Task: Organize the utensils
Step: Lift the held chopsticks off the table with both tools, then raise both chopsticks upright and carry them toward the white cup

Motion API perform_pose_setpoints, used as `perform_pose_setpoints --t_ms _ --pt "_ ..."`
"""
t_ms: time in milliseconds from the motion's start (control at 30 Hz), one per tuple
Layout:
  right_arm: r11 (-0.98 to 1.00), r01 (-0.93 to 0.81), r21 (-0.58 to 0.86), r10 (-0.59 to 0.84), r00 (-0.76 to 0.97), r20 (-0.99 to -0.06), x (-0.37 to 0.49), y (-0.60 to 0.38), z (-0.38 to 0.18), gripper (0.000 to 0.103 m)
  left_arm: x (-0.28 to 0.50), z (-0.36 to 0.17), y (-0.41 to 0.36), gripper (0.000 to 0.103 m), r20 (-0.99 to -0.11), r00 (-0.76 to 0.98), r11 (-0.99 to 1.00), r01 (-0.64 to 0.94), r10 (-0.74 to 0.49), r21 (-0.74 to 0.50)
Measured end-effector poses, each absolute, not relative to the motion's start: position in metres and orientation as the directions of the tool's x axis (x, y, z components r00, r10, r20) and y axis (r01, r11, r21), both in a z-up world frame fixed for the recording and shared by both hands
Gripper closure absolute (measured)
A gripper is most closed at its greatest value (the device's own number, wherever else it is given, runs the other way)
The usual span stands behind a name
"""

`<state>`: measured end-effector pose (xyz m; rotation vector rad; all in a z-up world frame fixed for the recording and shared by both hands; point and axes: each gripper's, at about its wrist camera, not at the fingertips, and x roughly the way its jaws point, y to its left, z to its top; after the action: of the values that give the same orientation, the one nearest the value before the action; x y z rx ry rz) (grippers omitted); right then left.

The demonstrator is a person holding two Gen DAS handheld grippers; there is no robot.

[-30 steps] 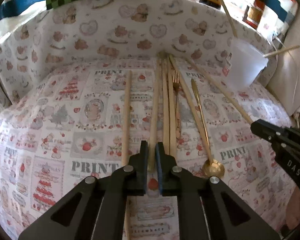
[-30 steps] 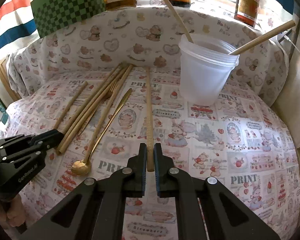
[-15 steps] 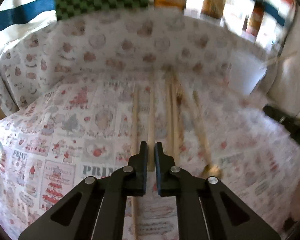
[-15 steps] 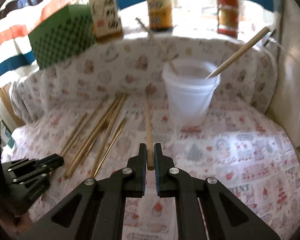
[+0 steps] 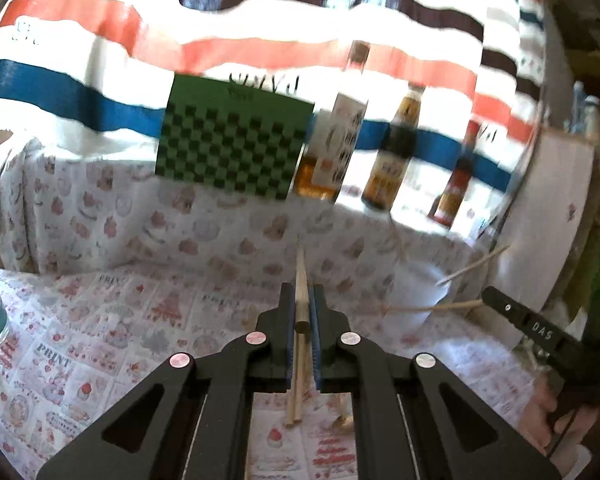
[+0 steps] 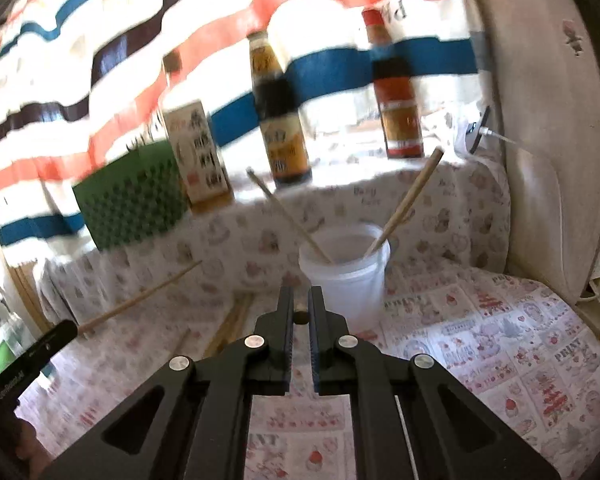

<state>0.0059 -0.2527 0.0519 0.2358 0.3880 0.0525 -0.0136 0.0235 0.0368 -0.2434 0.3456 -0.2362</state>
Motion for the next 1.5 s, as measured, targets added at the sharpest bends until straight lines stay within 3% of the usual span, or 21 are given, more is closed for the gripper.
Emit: perform_pose_setpoints --t_ms 100,233,433,600,767,867,1133,1267,1500 --pt "0.969 -0.031 0.243 0.101 0.954 -0.282 -0.009 -0.255 0.061 0.095 -0.023 0.044 0.023 0.097 -0.261 0.929 0.946 0.193 -0.261 -0.259" --pt "0.976 -0.028 0.215 0.078 0.971 -0.226 -0.023 -0.250 0.067 0.095 -0.019 0.042 0.025 0.097 -0.276 0.927 0.946 0.177 -0.253 -0.271" --pt "0.973 -0.041 0.229 0.101 0.961 -0.258 -0.018 -0.250 0.063 0.095 -0.023 0.045 0.029 0.097 -0.258 0.931 0.943 0.183 -0.257 -0.279" --pt "0.958 -0.070 0.278 0.168 0.924 -0.343 -0.002 -0.250 0.052 0.095 -0.024 0.044 0.031 0.097 -0.260 0.935 0.945 0.166 -0.241 -0.281" --pt "0.953 -0.074 0.293 0.161 0.945 -0.284 -0.012 -0.256 0.060 0.095 -0.033 0.050 0.029 0.097 -0.229 0.951 0.958 0.148 -0.206 -0.247" --pt "0.935 -0.103 0.339 0.218 0.921 -0.323 -0.007 -0.259 0.058 0.095 -0.039 0.055 0.020 0.097 -0.214 0.969 0.981 0.090 -0.126 -0.169" --pt "0.938 -0.096 0.334 0.204 0.930 -0.305 -0.007 -0.263 0.064 0.095 -0.018 0.066 -0.004 0.097 -0.255 0.956 0.986 0.114 -0.141 -0.119" --pt "0.947 -0.122 0.296 0.225 0.911 -0.345 -0.002 -0.259 0.079 0.095 -0.012 0.078 -0.016 0.097 -0.280 0.942 0.980 0.159 -0.188 -0.123" --pt "0.956 -0.146 0.255 0.208 0.948 -0.239 -0.009 -0.278 0.133 0.095 -0.012 0.101 -0.037 0.097 -0.253 0.942 0.971 0.192 -0.222 -0.140"
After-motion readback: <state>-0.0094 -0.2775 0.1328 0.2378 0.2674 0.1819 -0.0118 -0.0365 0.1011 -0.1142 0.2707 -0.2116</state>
